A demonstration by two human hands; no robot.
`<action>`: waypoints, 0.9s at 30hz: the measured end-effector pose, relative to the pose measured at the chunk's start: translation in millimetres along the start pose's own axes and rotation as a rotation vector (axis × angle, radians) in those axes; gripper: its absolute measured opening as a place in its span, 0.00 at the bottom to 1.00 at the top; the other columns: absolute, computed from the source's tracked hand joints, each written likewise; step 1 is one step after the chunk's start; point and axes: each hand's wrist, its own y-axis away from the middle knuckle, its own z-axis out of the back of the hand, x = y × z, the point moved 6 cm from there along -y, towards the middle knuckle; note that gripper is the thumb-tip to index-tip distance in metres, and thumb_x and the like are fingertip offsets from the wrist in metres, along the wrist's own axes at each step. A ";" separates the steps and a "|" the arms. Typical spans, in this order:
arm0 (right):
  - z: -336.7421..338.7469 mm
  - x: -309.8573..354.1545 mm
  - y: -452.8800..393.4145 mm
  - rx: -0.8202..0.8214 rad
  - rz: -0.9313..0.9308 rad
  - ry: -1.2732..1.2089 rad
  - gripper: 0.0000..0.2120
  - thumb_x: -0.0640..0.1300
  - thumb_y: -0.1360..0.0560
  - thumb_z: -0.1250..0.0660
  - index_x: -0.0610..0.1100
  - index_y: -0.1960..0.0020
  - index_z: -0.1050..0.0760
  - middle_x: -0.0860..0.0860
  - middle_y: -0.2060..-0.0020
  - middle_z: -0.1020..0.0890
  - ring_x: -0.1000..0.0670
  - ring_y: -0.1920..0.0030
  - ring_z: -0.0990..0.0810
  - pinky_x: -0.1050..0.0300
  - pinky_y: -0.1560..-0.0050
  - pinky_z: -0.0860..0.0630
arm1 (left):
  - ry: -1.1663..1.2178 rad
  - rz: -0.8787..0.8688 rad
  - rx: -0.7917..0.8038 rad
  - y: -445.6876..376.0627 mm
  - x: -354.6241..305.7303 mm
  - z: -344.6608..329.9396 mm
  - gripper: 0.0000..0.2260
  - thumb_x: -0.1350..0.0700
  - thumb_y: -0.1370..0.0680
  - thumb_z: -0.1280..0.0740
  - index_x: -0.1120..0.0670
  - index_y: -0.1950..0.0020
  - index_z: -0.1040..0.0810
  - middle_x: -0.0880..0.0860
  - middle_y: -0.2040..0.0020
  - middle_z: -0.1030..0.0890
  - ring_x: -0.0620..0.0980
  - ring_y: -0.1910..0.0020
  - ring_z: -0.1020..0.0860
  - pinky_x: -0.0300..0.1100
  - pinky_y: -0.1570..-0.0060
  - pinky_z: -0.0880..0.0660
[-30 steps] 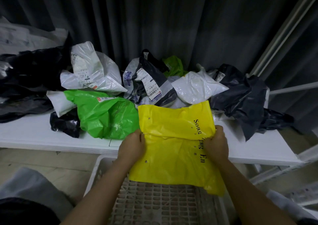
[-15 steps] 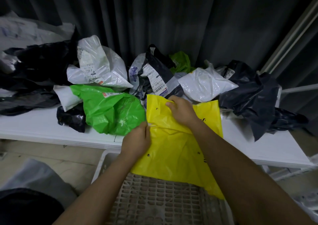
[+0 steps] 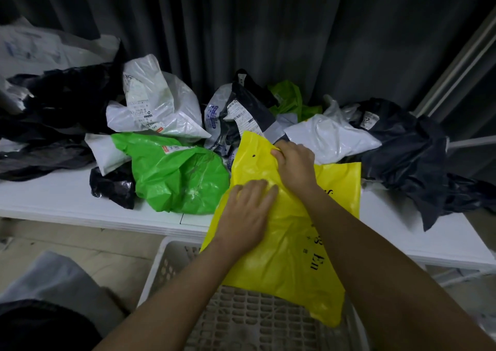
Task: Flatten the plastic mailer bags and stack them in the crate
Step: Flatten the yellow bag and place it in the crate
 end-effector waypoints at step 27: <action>-57.0 -103.3 105.1 0.507 -0.175 0.229 0.49 0.83 0.41 0.57 0.66 0.27 0.69 0.53 0.25 0.69 0.40 0.27 0.72 0.31 0.32 0.71 | 0.210 0.222 0.500 -45.1 3.7 -121.1 0.35 0.28 0.26 0.56 0.40 0.24 0.65 0.49 0.24 0.69 0.55 0.26 0.70 0.70 0.33 0.65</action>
